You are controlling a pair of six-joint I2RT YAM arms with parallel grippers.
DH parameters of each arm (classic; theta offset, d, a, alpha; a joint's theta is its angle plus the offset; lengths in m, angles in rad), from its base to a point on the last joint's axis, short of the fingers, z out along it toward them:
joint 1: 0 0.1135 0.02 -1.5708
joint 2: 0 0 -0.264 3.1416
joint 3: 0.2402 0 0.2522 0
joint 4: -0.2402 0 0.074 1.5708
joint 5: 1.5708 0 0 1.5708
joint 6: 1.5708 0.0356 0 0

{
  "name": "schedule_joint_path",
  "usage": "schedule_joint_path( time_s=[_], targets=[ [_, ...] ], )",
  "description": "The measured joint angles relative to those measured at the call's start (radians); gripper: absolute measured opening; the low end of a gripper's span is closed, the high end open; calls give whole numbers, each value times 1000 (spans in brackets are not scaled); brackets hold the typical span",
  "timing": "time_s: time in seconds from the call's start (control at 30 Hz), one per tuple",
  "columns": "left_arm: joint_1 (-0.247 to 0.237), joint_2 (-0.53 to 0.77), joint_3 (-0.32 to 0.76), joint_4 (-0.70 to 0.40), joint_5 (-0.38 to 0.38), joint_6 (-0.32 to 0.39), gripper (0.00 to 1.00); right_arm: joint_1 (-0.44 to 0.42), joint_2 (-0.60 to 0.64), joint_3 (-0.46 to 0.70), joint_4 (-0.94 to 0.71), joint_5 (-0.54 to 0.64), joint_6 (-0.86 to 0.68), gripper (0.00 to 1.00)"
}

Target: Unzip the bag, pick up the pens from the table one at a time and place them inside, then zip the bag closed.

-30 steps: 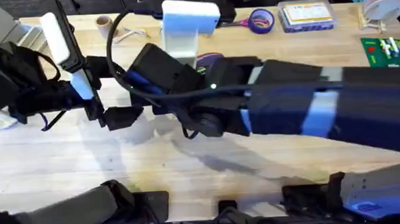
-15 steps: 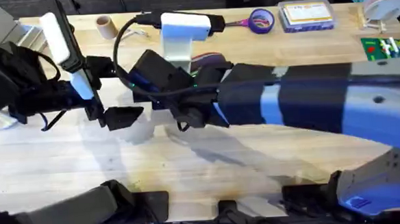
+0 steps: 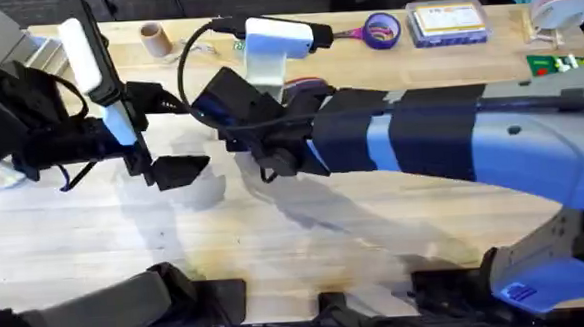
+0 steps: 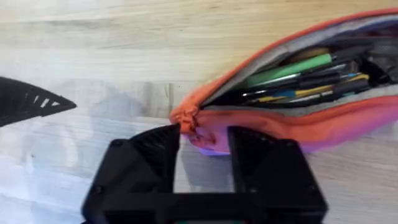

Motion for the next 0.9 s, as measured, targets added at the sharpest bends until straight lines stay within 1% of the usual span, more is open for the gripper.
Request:
schedule_joint_path(
  time_s=[0.07, 0.17, 0.2, 0.3, 0.43, 0.57, 0.73, 0.77, 0.8, 0.9],
  targets=[
    [0, 0, 0, 0, 0, 0, 994, 0, 0, 0, 4, -3, 0, 324],
    [0, 0, 0, 0, 0, 0, 994, 1, 0, 0, 7, -8, 0, 251],
    [0, 0, 0, 0, 0, 0, 993, 1, 0, 0, 9, -11, 0, 205],
    [0, 0, 0, 0, 0, 0, 993, 1, 0, 0, 10, -12, 0, 147],
    [0, 0, 0, 0, 0, 0, 993, 1, 0, 0, 13, -16, 1, 43],
    [0, 0, 0, 0, 0, 0, 993, 1, 0, 0, 13, -17, -5, 30],
    [0, 0, 0, 0, 0, 0, 993, 1, -2, 0, 12, -23, -62, 30],
    [0, 0, 0, 0, 0, 0, 992, 1, -5, 0, 10, -30, -79, 30],
    [0, 0, 0, 0, 0, 0, 992, 1, -30, 0, -3, -68, -128, 30],
    [0, 0, 0, 0, 0, 0, 993, 1, -70, 0, -4, -96, -163, 30]
  ],
)
